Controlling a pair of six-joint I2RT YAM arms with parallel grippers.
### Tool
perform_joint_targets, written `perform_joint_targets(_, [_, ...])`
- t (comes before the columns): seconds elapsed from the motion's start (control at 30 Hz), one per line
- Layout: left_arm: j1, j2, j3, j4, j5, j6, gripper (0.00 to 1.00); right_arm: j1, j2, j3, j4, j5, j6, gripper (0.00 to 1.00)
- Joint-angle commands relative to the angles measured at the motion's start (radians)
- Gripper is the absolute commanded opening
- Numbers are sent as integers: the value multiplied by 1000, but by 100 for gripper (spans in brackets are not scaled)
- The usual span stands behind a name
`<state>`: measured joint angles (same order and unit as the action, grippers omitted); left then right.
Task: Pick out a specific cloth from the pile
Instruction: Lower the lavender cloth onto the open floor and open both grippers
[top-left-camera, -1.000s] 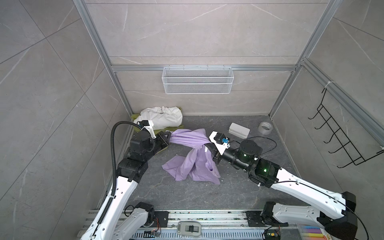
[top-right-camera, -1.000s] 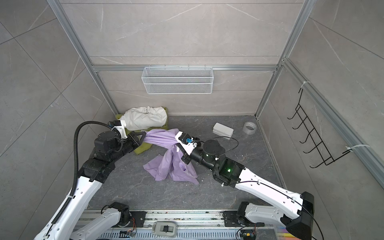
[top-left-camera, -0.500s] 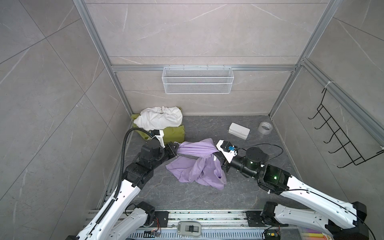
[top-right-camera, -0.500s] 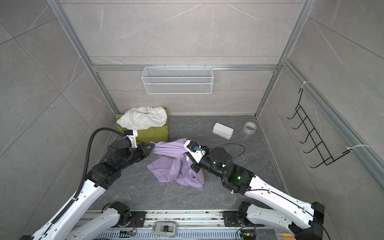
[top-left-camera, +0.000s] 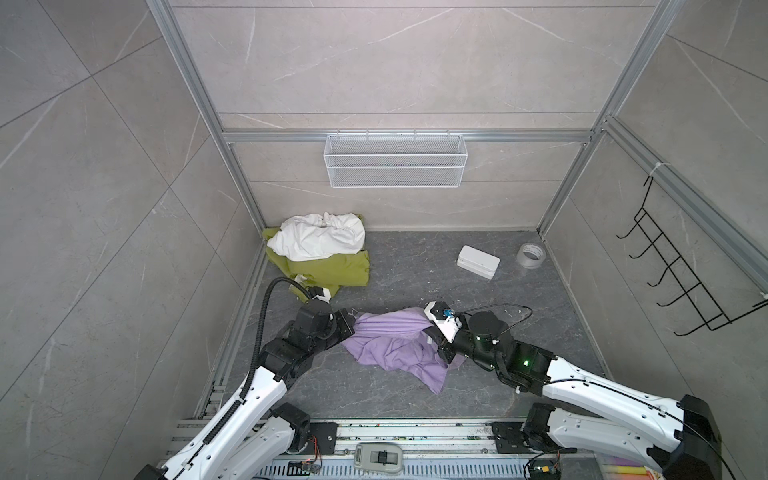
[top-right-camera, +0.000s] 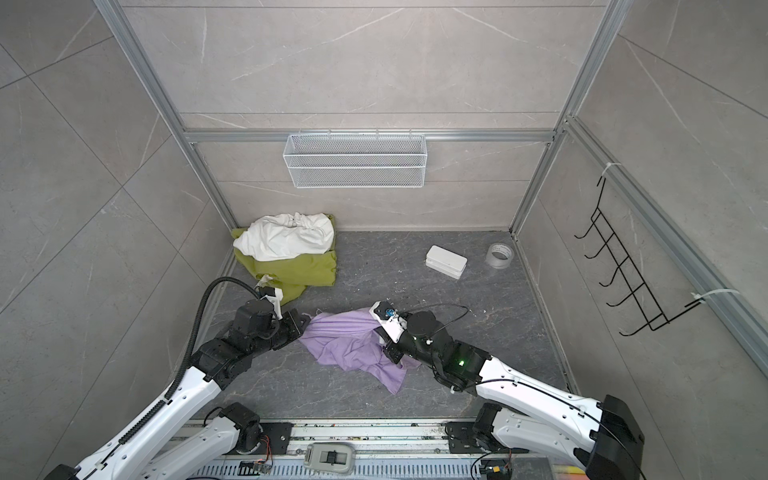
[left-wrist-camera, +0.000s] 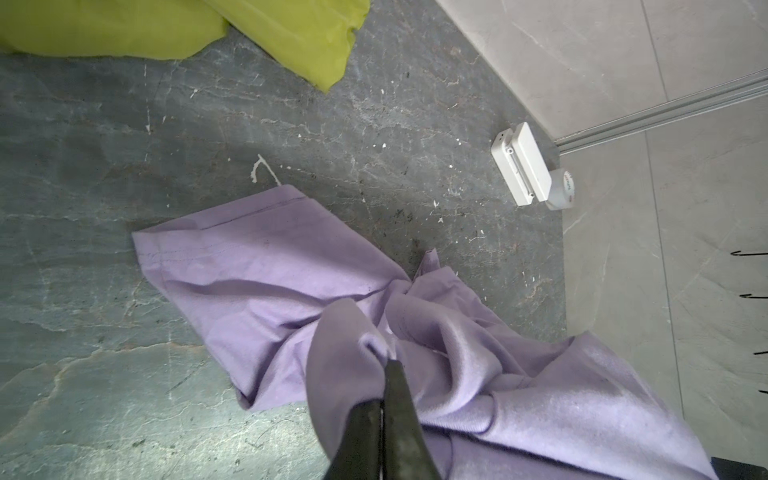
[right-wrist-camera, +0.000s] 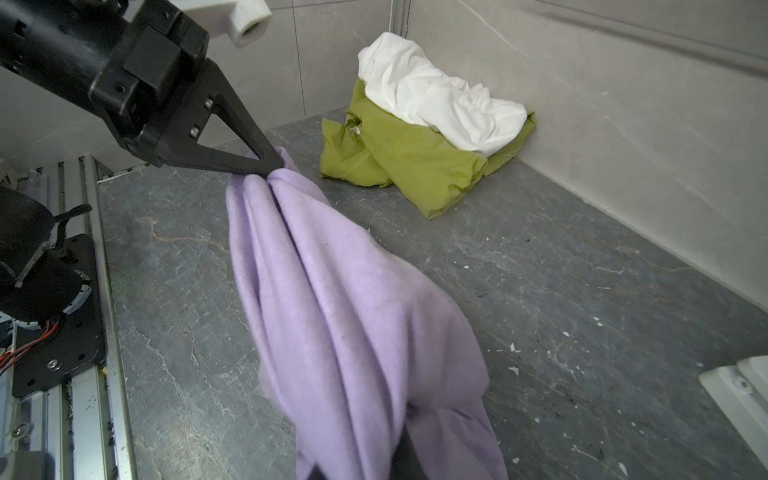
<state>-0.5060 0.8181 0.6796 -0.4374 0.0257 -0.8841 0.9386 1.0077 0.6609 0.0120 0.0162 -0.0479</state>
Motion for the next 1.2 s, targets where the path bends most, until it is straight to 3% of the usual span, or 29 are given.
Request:
perform_joint_targets(0.0, [3, -2, -21, -21, -71, -9, 0, -10, 24, -28, 74, -12, 58, 3])
perform_joint_targets(0.87, [3, 14, -130, -52, -219, -1, 0, -11, 225, -174, 263, -58, 139, 0])
perform_joint_targets(1.17, [1, 67, -163, 0, -225, -13, 0, -10, 280, -208, 315, -56, 144, 7])
